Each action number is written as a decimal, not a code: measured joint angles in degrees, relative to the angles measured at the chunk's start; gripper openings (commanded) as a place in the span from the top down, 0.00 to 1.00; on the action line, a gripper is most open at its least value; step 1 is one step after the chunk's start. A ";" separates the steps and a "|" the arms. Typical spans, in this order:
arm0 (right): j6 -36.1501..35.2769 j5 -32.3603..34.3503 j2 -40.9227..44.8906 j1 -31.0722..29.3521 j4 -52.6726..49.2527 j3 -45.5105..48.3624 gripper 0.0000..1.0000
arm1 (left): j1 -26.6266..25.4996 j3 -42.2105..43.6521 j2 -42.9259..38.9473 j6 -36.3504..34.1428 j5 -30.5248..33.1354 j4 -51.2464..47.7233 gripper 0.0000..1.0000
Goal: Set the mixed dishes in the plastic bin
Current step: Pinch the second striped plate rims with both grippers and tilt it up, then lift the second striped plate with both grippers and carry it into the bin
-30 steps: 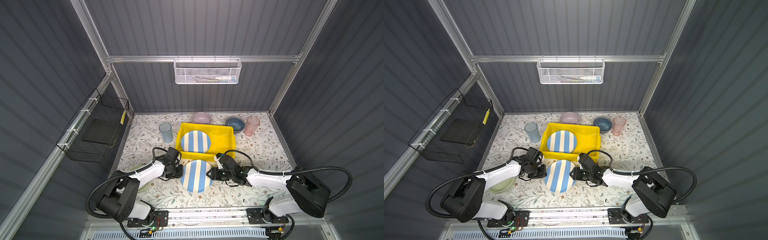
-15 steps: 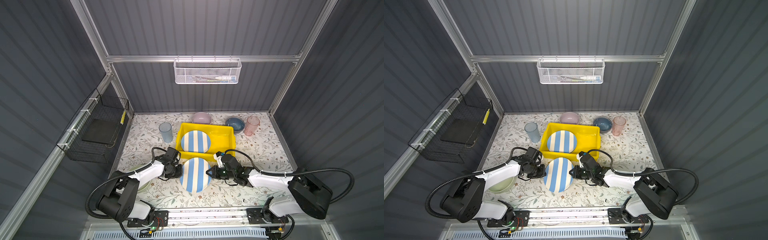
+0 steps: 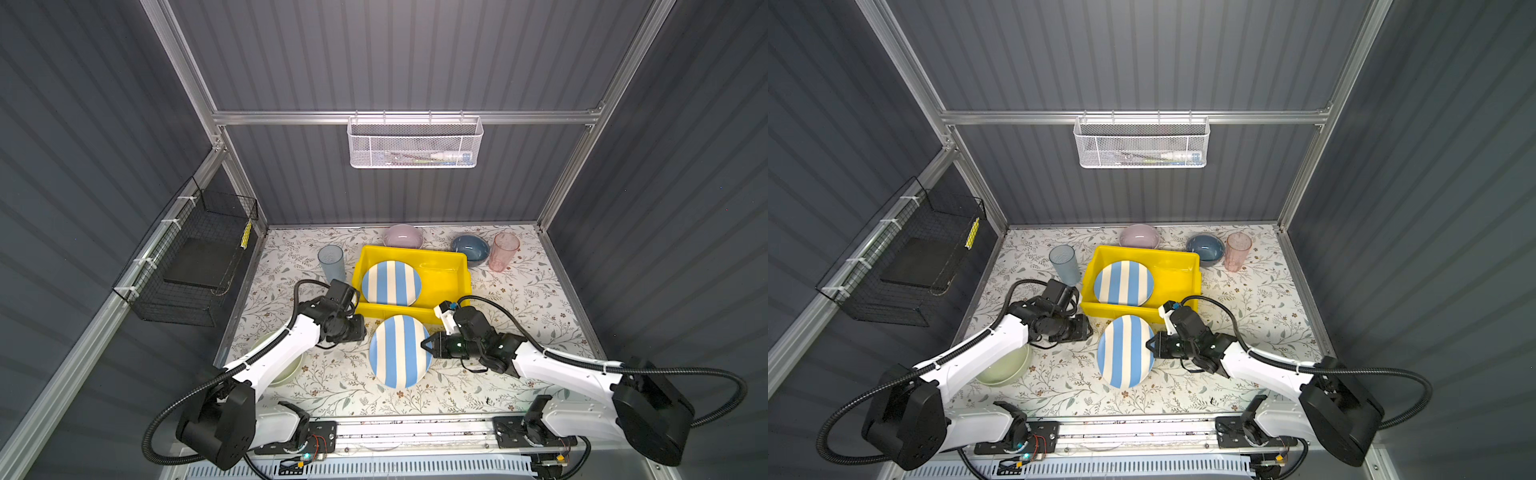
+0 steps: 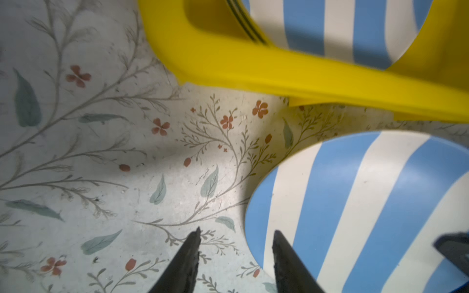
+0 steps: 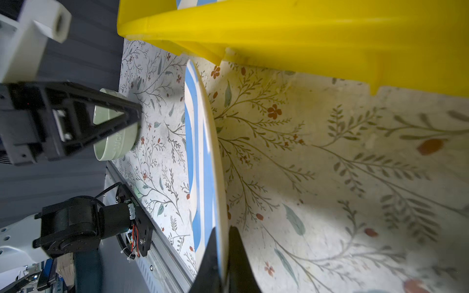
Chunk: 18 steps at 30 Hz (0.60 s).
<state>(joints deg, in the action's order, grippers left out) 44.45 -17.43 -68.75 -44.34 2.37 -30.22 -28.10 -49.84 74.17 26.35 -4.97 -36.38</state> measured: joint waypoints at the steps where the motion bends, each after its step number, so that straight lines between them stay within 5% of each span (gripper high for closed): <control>1: -1.03 -0.04 1.44 0.52 -1.84 -0.24 1.00 | 0.39 -1.42 -0.04 -0.28 0.66 -0.76 0.47; 9: -7.91 -3.23 8.72 4.92 -13.90 -9.16 1.00 | 8.79 -9.79 2.32 -3.98 2.10 -3.23 0.48; 18: -10.14 -0.61 5.66 12.92 -16.98 -22.29 1.00 | 9.46 -14.49 9.75 -8.44 2.27 0.00 0.53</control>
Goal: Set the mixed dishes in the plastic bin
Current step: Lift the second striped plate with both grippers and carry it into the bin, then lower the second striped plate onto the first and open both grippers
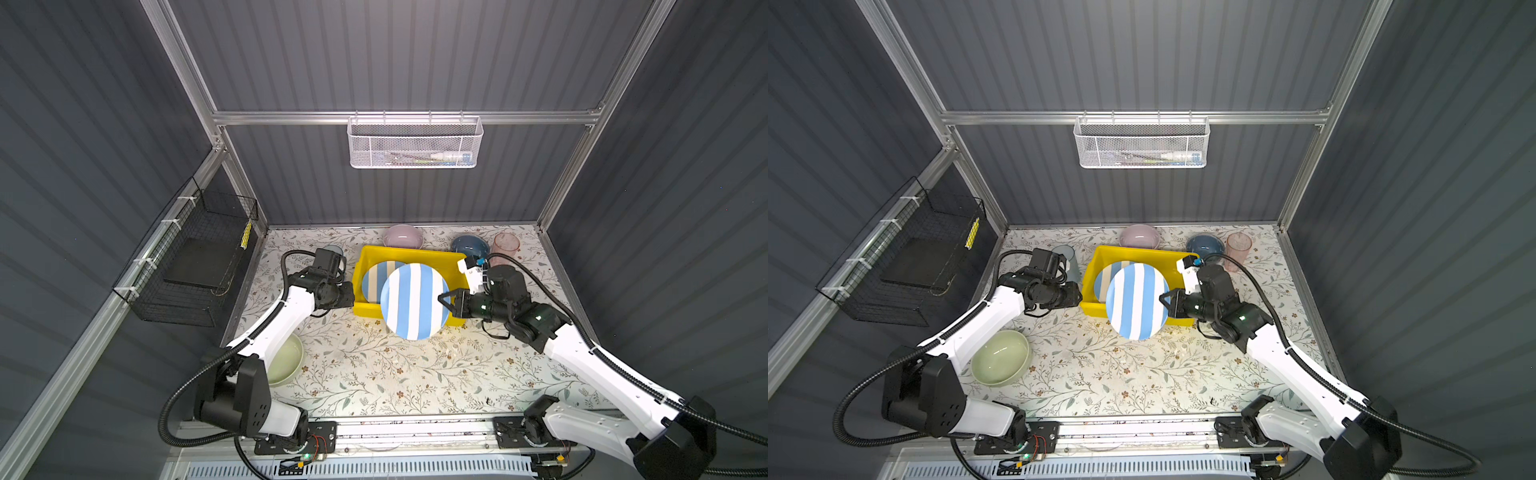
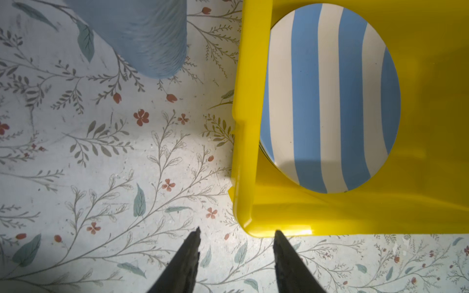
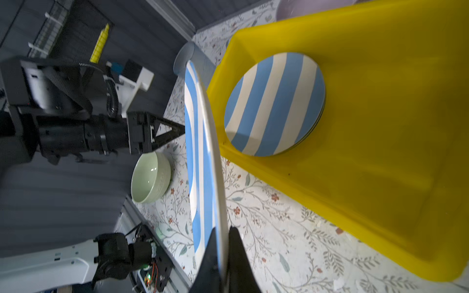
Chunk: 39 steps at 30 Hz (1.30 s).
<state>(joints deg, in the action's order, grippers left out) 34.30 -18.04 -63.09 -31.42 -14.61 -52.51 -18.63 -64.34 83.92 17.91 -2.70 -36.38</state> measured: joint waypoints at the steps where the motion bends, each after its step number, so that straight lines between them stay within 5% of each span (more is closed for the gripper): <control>1: 0.28 0.46 -0.90 0.81 0.42 -1.03 1.00 | 0.00 -0.76 0.92 -0.39 0.02 0.28 0.54; 18: 7.69 5.27 -21.88 4.66 11.08 -10.05 1.00 | 0.70 -4.13 11.43 -4.04 -1.31 4.33 0.71; 39: 10.86 -6.58 -38.27 3.23 18.67 -14.80 1.00 | 0.74 -4.79 11.61 -3.89 -3.32 2.67 0.85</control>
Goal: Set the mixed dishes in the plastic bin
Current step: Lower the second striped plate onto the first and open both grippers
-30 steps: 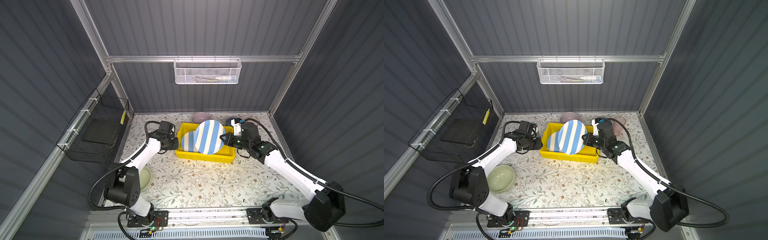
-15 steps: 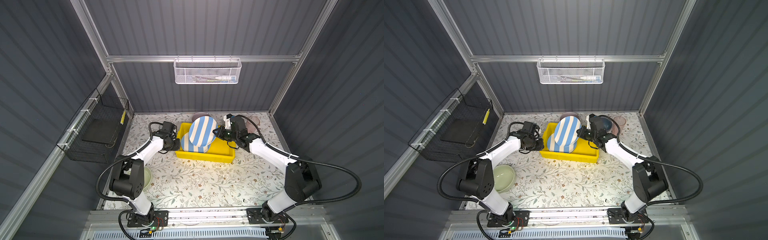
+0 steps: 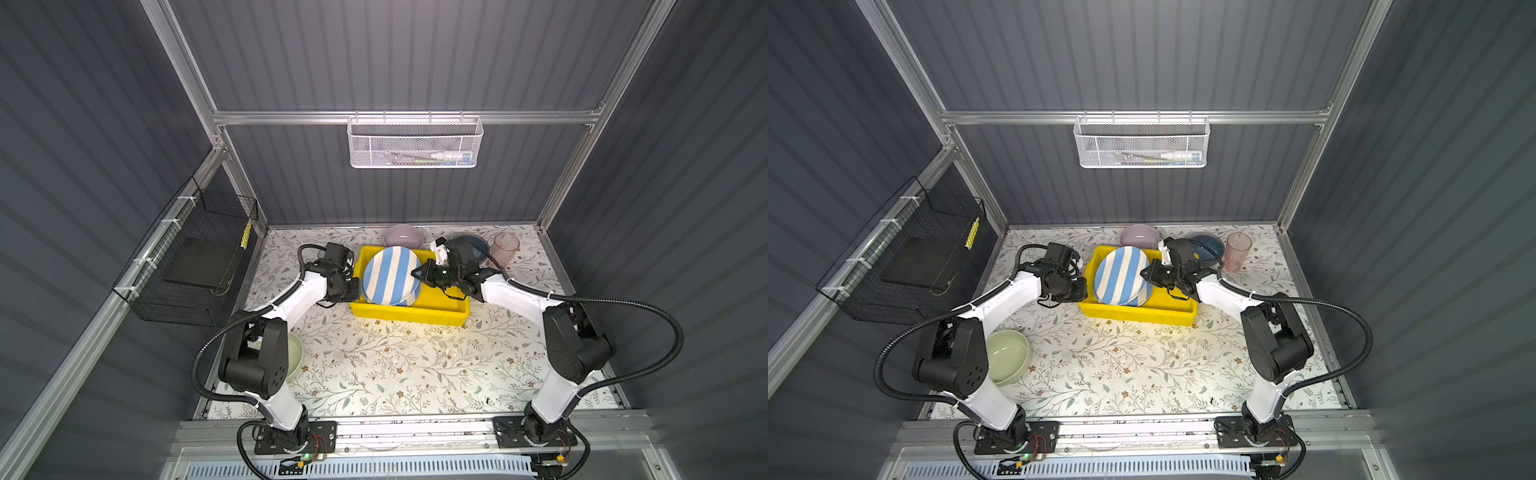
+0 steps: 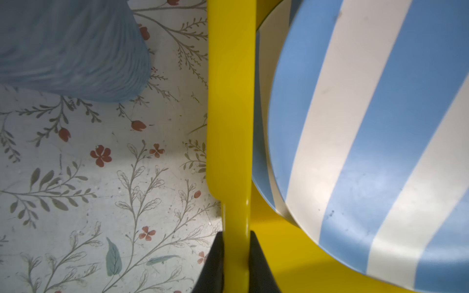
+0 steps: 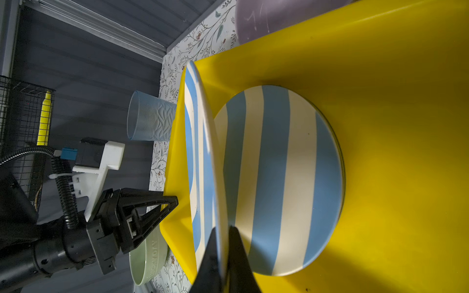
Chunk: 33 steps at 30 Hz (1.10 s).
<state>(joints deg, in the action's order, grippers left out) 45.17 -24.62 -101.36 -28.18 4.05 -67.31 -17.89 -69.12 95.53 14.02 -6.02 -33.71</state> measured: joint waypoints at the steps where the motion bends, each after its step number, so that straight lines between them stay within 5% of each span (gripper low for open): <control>1: 0.13 -0.55 -0.46 0.02 0.55 -0.02 1.00 | 0.00 0.00 0.00 0.09 0.00 -0.02 0.85; 11: 2.10 -2.78 -4.63 0.15 3.26 -0.02 0.95 | 0.00 0.00 0.00 0.15 0.00 -0.11 0.85; 16: 2.10 -4.11 -5.09 0.24 3.50 -0.02 0.71 | 0.00 0.02 -0.04 0.31 0.02 -0.15 0.85; 33: -6.01 4.61 -4.42 -0.37 -12.59 -4.46 0.49 | 0.00 0.15 -0.66 0.63 -0.48 -1.31 0.85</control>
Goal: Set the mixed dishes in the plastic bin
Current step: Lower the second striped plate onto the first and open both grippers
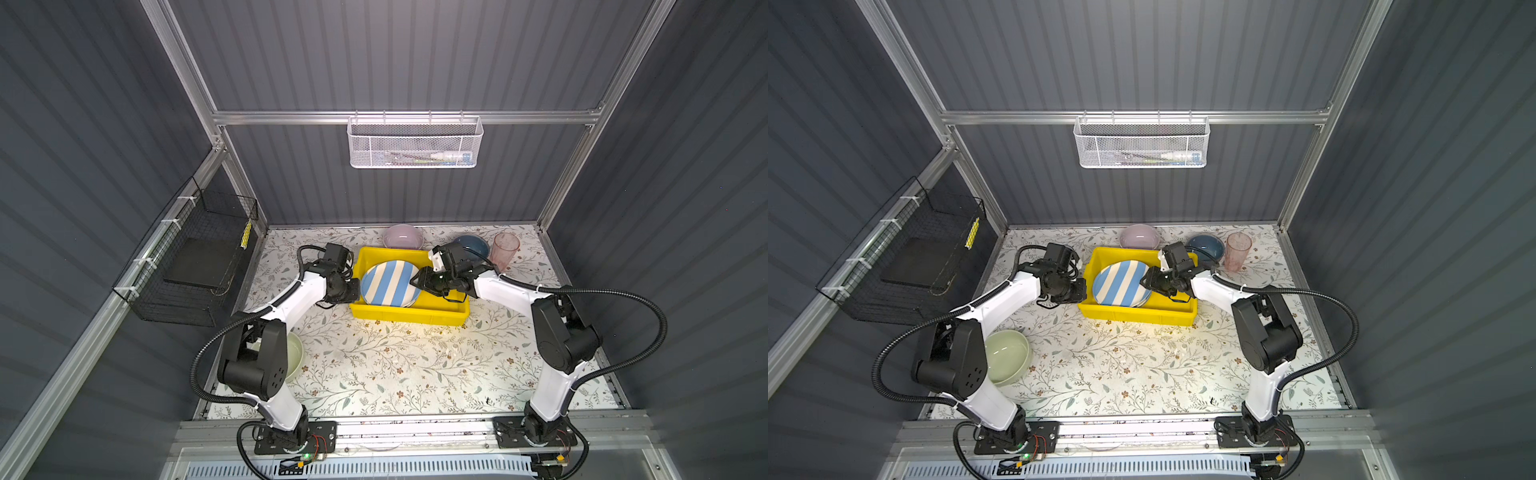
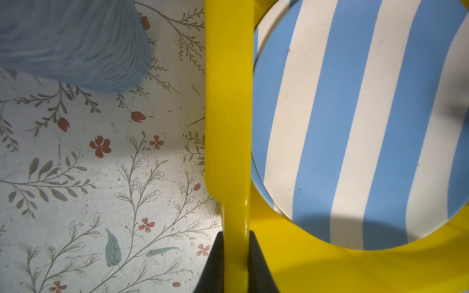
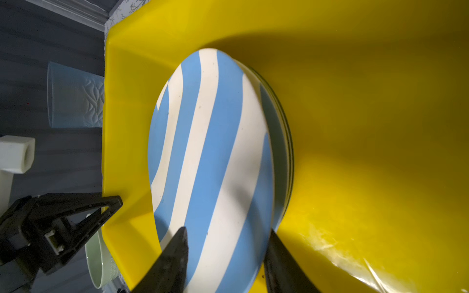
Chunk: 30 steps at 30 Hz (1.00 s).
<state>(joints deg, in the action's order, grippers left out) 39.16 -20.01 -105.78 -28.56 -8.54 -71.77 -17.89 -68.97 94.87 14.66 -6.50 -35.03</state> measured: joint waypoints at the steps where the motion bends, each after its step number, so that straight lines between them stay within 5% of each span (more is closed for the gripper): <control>1: -0.66 0.81 0.00 -0.13 -0.94 -0.61 0.48 | 0.00 0.02 -0.02 0.07 -0.11 -0.07 0.85; 30: -9.46 14.78 -0.26 -5.44 -18.18 -7.74 0.37 | 0.00 9.40 -11.52 2.12 -1.03 -4.96 0.85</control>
<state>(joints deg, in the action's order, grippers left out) 29.69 -5.23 -106.04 -34.00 -26.72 -79.50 -17.89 -59.57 83.35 16.78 -7.53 -39.99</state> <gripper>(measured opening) 0.627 0.153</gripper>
